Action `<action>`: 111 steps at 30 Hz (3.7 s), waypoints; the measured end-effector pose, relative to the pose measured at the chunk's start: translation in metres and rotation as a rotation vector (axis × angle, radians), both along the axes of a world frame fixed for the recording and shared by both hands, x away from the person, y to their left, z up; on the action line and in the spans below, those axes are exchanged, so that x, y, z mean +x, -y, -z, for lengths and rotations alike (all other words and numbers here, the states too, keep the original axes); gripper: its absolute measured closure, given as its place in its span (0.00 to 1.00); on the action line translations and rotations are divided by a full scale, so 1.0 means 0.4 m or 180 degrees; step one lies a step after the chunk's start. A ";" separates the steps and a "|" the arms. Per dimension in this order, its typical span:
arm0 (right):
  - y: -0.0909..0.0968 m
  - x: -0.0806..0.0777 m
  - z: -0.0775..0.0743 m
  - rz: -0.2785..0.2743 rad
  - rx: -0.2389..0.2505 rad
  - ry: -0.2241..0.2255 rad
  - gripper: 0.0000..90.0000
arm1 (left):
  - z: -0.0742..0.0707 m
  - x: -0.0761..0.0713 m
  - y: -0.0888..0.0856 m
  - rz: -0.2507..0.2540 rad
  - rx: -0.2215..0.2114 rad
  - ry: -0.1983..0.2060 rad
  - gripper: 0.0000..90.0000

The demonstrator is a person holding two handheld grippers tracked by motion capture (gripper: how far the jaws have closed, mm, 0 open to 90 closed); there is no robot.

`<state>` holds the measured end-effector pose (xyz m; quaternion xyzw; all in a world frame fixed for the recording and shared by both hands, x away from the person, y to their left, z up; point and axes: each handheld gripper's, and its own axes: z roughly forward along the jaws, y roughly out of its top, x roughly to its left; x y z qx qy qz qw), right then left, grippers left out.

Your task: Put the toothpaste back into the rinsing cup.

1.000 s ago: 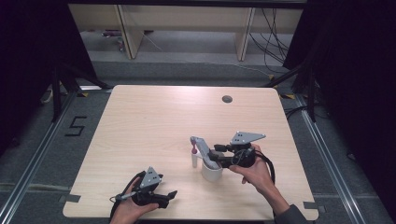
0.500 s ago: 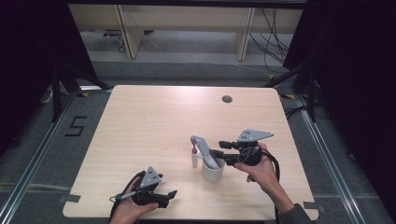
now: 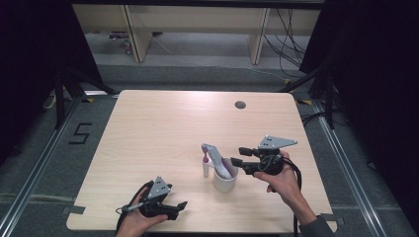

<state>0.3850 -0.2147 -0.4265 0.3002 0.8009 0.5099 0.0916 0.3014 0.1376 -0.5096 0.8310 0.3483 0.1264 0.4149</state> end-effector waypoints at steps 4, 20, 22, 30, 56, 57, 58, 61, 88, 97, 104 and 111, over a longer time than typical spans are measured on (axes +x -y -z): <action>0.015 -0.009 0.000 0.0101 0.0040 -0.0106 0.49 | -0.001 0.001 -0.002 0.0014 0.0034 0.0001 0.22; 0.090 -0.031 0.015 0.0237 0.0046 -0.0118 0.42 | -0.001 0.001 -0.006 -0.0028 -0.0055 0.0005 0.22; 0.095 -0.032 0.018 0.0243 0.0047 -0.0107 0.41 | -0.003 0.001 -0.010 -0.0041 -0.0018 -0.0003 0.22; 0.119 -0.052 0.023 0.0331 -0.0041 -0.0154 0.37 | -0.003 0.003 -0.014 -0.0060 -0.0033 -0.0008 0.22; 0.176 -0.110 0.080 0.0408 -0.0156 -0.0199 0.32 | 0.000 0.000 -0.019 -0.0082 -0.0018 0.0026 0.22; 0.178 -0.111 0.082 0.0417 -0.0152 -0.0187 0.32 | -0.002 -0.003 -0.019 -0.0053 0.0012 0.0007 0.22; 0.180 -0.120 0.083 0.0449 -0.0150 -0.0269 0.32 | -0.001 -0.004 -0.017 -0.0062 -0.0022 0.0009 0.22; 0.189 -0.126 0.092 0.0437 -0.0192 -0.0192 0.31 | -0.001 -0.006 -0.016 -0.0065 -0.0024 0.0006 0.22; 0.228 -0.190 0.131 0.0522 -0.0418 -0.0206 0.22 | -0.002 -0.007 -0.019 -0.0080 -0.0001 0.0004 0.22; 0.226 -0.209 0.141 0.0495 -0.0549 -0.0258 0.20 | -0.001 -0.008 -0.018 -0.0100 -0.0025 0.0003 0.22; 0.228 -0.222 0.147 0.0507 -0.0634 -0.0305 0.19 | -0.001 -0.008 -0.019 -0.0089 -0.0004 0.0003 0.22; 0.229 -0.233 0.150 0.0527 -0.0678 -0.0361 0.18 | 0.000 -0.009 -0.018 -0.0103 -0.0026 0.0006 0.22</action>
